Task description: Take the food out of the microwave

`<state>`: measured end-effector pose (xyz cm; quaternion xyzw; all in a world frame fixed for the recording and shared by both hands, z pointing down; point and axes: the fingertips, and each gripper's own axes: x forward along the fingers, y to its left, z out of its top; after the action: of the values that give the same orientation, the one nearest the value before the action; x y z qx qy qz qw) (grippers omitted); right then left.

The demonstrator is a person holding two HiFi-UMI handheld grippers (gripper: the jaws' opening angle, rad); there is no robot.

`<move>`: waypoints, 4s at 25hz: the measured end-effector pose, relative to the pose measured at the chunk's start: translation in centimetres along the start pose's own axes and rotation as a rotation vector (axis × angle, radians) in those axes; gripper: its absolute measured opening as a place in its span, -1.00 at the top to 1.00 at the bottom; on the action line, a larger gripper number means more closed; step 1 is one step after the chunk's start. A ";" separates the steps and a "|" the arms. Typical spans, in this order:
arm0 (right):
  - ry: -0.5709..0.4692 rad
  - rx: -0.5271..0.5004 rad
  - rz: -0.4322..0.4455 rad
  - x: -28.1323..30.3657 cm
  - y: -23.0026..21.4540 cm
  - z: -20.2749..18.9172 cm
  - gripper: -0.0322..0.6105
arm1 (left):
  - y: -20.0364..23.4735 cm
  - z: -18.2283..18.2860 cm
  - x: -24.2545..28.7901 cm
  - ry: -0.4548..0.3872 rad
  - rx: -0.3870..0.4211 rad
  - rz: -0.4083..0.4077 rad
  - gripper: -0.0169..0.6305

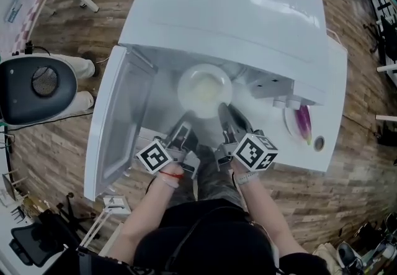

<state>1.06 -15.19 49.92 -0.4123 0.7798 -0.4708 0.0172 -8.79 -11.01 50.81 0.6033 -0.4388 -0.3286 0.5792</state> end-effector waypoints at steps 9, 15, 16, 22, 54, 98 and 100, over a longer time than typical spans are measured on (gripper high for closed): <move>-0.045 0.001 -0.024 -2.1 0.6 -1.5 0.65 | 0.1 -1.0 -1.8 0.062 0.039 -0.014 0.87; -0.068 0.014 -0.043 -4.2 1.0 -3.4 0.65 | 0.4 -2.2 -4.1 0.103 0.061 0.010 0.87; -0.069 0.017 -0.047 -4.5 1.0 -3.8 0.65 | 0.5 -2.4 -4.5 0.107 0.059 0.014 0.87; -0.075 0.034 -0.078 -6.4 0.6 -5.9 0.65 | 0.9 -3.8 -6.2 0.146 0.079 0.011 0.87; -0.038 0.084 -0.165 -8.9 -1.7 -12.1 0.66 | 5.0 -6.7 -9.9 0.247 0.122 0.066 0.85; 0.034 0.058 -0.240 -8.7 -3.2 -13.1 0.63 | 6.7 -6.6 -8.7 0.192 0.041 0.117 0.86; 0.034 0.058 -0.239 -8.8 -3.2 -13.1 0.63 | 6.1 -6.8 -8.2 0.172 -0.024 0.079 0.86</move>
<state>3.43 -0.61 56.39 -0.4937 0.7112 -0.4988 -0.0402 -6.83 -0.41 56.63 0.6045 -0.4070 -0.2577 0.6344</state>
